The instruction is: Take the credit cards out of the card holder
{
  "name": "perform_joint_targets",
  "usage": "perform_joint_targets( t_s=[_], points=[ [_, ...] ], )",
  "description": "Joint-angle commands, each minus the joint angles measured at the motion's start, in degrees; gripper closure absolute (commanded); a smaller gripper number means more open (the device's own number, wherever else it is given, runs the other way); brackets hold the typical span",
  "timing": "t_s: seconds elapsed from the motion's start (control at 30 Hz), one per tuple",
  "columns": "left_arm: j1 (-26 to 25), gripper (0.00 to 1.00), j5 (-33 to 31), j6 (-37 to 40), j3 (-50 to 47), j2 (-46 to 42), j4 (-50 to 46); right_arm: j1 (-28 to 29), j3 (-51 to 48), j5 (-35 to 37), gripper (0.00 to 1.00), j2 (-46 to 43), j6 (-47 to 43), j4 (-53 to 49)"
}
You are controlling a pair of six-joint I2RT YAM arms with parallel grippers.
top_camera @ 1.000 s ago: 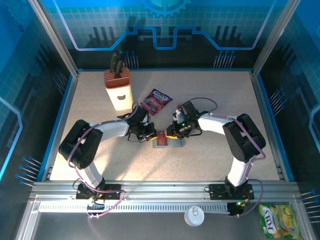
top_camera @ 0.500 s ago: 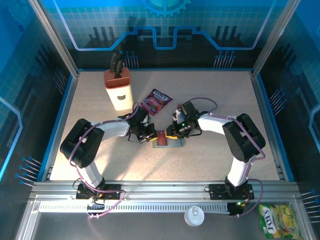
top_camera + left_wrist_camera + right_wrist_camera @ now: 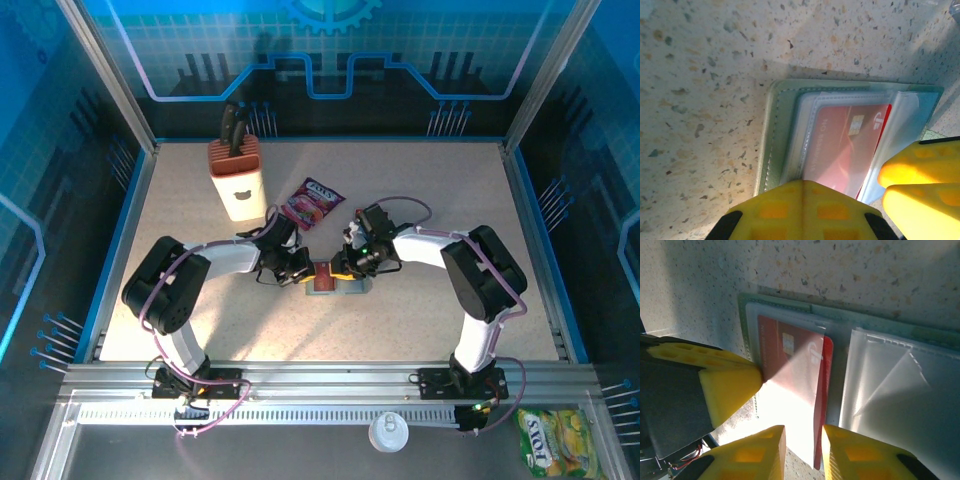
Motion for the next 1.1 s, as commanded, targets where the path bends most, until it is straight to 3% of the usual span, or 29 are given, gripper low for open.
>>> perform_joint_targets(
  t_s=[0.0,0.83,1.07],
  points=[
    [0.44,1.00,-0.09,0.53,-1.15,1.32,-1.74,0.91,1.88,-1.40,0.73,1.08,0.49,-0.16],
    [0.41,1.00,-0.35,0.45,-1.80,0.50,-1.77,1.87,2.59,-1.93,0.74,3.43,1.04,0.93],
    [0.46,1.00,-0.45,0.44,-1.94,0.41,-1.73,1.88,2.87,1.09,0.74,2.81,0.07,-1.65]
  ],
)
